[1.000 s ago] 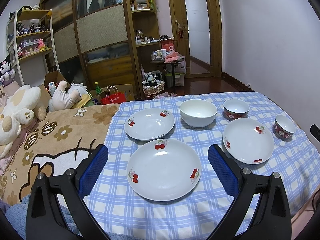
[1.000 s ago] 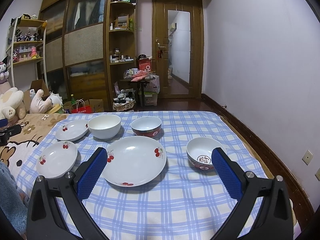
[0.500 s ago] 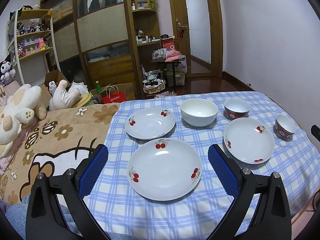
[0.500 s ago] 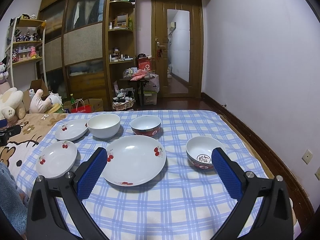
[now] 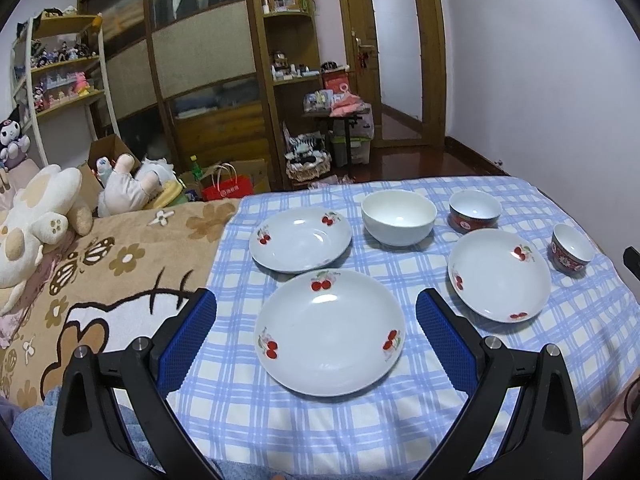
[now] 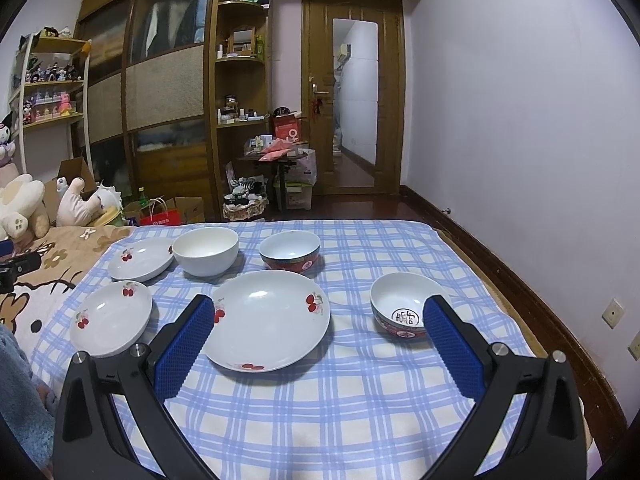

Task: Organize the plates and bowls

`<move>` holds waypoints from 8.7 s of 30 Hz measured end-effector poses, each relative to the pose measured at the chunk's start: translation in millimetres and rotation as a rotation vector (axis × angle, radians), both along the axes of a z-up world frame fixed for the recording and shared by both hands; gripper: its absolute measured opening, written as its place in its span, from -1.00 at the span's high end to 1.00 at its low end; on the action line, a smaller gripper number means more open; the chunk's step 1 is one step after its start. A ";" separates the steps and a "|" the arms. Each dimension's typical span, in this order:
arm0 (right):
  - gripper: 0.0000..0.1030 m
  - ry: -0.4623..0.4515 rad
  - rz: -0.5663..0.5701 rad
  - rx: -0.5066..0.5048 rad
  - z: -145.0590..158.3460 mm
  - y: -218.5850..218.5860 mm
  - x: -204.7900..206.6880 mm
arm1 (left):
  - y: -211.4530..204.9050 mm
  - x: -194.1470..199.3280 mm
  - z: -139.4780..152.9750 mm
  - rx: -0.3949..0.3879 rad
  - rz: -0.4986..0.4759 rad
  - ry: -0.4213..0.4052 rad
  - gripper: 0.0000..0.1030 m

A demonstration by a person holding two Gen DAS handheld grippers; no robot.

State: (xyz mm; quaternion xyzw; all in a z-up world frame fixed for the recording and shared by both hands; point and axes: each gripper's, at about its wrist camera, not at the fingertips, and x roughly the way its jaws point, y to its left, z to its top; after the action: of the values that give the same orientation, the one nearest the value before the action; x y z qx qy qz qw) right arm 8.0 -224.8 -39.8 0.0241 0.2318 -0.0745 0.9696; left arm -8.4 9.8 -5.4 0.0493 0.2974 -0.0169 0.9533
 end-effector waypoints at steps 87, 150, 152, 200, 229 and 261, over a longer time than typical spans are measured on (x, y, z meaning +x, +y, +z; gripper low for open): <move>0.73 0.406 0.051 0.205 -124.6 -40.5 170.8 | -166.6 203.7 -144.9 -0.065 -0.344 0.552 0.60; 0.74 0.489 -0.140 0.238 -83.7 -49.8 60.3 | -181.6 99.4 -109.4 -0.132 -0.416 0.606 0.75; 0.74 0.490 -0.146 0.227 -85.4 -48.2 64.1 | -177.2 105.4 -115.7 -0.167 -0.407 0.646 0.75; 0.73 0.525 -0.177 0.284 -99.0 -59.3 71.1 | -154.6 108.2 -107.6 -0.078 -0.325 0.592 0.62; -1.00 0.312 0.087 0.076 -11.9 57.4 111.2 | -8.2 129.5 -20.7 0.069 -0.059 0.487 -0.77; -1.00 0.501 0.307 0.094 -103.3 199.8 203.2 | 88.5 188.7 -129.2 -0.027 0.090 0.739 -0.76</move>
State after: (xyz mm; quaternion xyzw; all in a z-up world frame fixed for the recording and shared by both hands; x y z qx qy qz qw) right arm 211.2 -25.0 -143.1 0.0148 0.4678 0.0802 0.8801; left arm 180.3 98.3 -134.6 0.0144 0.6233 0.0045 0.7819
